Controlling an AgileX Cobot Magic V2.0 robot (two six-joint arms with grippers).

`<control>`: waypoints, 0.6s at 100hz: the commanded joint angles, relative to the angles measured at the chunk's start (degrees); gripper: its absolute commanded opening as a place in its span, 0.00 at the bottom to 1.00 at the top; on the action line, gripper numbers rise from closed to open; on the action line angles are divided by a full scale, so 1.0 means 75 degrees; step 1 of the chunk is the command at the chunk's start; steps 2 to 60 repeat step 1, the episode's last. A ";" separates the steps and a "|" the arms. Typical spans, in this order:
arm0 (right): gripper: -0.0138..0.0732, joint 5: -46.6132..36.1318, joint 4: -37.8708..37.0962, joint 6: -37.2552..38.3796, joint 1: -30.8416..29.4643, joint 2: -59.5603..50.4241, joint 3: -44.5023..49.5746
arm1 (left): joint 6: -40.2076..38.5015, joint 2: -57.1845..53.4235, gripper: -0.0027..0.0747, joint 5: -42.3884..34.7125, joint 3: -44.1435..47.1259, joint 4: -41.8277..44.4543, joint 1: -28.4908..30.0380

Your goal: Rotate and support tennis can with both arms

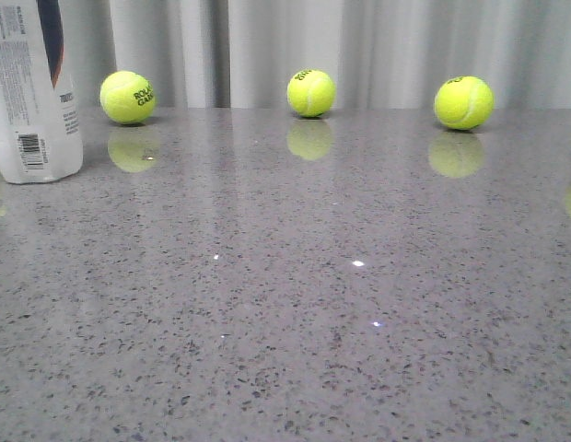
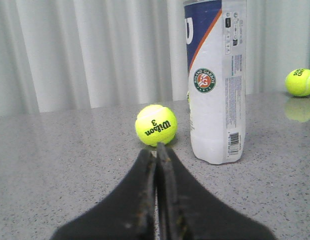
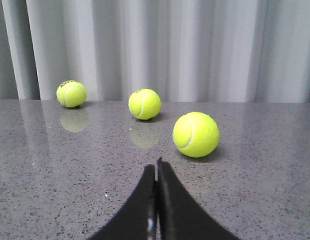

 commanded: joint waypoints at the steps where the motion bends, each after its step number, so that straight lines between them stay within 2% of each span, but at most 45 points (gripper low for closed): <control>1: 0.08 -0.0649 -0.0097 0.0005 0.0002 -0.0163 -0.0151 | -0.0058 -0.0303 0.01 -0.0574 0.0368 -0.0007 0.0031; 60: 0.08 -0.0649 -0.0097 0.0005 0.0002 -0.0163 -0.0151 | -0.0058 -0.0303 0.01 -0.0574 0.0368 -0.0007 0.0031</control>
